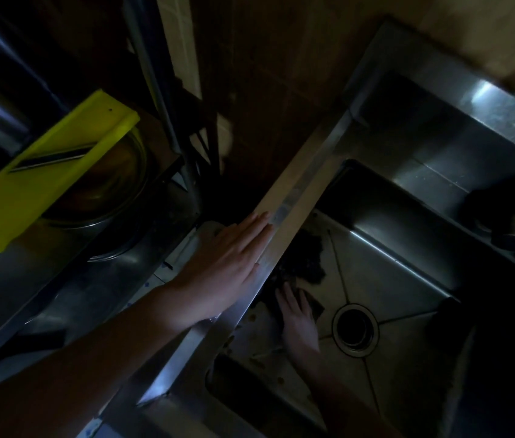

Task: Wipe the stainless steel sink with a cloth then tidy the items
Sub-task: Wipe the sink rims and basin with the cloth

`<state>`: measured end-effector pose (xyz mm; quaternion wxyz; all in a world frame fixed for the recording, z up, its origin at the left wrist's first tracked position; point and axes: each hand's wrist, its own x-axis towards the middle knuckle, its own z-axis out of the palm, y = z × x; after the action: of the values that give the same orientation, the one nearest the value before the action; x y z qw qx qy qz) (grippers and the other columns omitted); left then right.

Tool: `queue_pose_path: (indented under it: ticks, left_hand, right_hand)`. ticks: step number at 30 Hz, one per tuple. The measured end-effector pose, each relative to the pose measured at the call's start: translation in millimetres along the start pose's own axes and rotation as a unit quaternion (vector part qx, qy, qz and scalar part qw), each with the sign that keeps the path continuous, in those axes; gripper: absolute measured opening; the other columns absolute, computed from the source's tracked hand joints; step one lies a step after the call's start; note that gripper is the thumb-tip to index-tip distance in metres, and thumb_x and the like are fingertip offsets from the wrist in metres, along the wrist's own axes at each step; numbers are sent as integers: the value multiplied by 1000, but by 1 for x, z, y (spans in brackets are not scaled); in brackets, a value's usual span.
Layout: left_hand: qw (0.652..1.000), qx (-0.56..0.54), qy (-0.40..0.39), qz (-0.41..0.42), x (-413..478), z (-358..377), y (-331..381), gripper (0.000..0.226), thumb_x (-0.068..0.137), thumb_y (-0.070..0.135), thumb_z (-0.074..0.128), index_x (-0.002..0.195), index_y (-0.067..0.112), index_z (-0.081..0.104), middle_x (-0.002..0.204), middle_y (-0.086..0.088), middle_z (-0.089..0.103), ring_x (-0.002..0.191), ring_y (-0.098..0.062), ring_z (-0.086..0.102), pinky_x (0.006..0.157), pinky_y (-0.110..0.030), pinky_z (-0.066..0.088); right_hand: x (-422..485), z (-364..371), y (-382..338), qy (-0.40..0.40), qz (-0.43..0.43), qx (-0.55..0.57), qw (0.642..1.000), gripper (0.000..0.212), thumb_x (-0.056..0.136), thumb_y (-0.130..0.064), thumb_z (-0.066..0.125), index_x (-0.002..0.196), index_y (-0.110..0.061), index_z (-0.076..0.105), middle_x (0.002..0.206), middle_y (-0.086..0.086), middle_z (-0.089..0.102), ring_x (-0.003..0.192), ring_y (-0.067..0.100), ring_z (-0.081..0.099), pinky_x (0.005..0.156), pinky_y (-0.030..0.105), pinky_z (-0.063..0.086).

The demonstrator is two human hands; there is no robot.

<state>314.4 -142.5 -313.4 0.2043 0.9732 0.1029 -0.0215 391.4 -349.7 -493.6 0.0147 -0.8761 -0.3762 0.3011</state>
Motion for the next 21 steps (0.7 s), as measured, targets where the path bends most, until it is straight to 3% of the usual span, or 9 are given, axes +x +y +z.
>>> queue_pose_path:
  ticks: [3, 7, 10, 15, 21]
  left_hand:
    - [1000, -10, -4, 0, -1, 3, -3, 57, 98, 27, 35, 149, 15, 11, 158, 0, -1, 140, -8, -10, 115, -25, 2]
    - [1000, -10, -8, -1, 1, 2, -3, 57, 98, 27, 36, 148, 14, 14, 159, -1, 3, 145, -13, -1, 114, -28, 8]
    - [1000, -17, 3, 6, 1, 0, -2, 55, 97, 24, 39, 147, 12, 21, 158, -3, 9, 145, -16, 6, 113, -27, 7]
    - [1000, -14, -1, -2, 0, 4, -2, 57, 97, 26, 37, 148, 15, 14, 159, 0, 3, 144, -10, -4, 112, -25, 4]
    - [1000, 11, -3, 1, 0, 3, -2, 59, 96, 26, 40, 148, 13, 15, 158, -4, 7, 145, -16, 3, 113, -29, 10]
  right_hand:
    - [13, -15, -1, 27, 21, 46, 998, 80, 81, 7, 41, 151, -25, 20, 161, -4, 6, 148, 26, 10, 117, 37, 26]
    - [63, -59, 1, 55, 74, 118, 989, 75, 83, 10, 43, 149, -21, 26, 162, 3, 4, 146, 30, 18, 114, 39, 33]
    - [74, -72, 0, 24, 81, 85, 993, 67, 87, 5, 46, 146, -21, 31, 161, 6, -4, 142, 35, 25, 108, 40, 37]
    - [49, -50, -3, -7, 52, 67, 996, 63, 80, 3, 50, 138, -21, 45, 161, 5, -7, 138, 36, 27, 102, 41, 43]
    - [54, -56, -3, 25, 55, 65, 996, 56, 79, -5, 59, 132, -16, 47, 146, 12, 24, 128, 35, 40, 93, 41, 49]
